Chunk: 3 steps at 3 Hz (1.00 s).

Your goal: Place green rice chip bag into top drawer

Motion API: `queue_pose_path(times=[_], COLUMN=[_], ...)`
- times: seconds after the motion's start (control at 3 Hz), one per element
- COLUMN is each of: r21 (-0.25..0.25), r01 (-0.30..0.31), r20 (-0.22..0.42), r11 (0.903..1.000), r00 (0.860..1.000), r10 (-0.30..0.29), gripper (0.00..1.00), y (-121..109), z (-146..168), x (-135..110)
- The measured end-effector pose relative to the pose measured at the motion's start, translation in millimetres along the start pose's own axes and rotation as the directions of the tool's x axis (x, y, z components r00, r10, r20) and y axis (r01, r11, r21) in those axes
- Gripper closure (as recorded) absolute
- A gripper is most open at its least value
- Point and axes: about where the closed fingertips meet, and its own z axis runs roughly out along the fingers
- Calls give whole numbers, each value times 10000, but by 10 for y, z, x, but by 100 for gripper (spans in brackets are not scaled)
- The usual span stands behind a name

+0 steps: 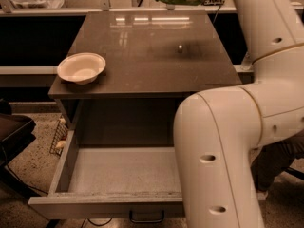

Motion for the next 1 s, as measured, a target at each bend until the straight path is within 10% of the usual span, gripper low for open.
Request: queue_pose_path(times=[0.33,1.0], r21=[-135,-176], r01=[-750,-455], r20=[-429,-521], r11=[9971,9988], r00=[9963,9976], r10=[744,445], gripper=[100,100], y=[-56,-55], z=[-521,-554], x=[405,333])
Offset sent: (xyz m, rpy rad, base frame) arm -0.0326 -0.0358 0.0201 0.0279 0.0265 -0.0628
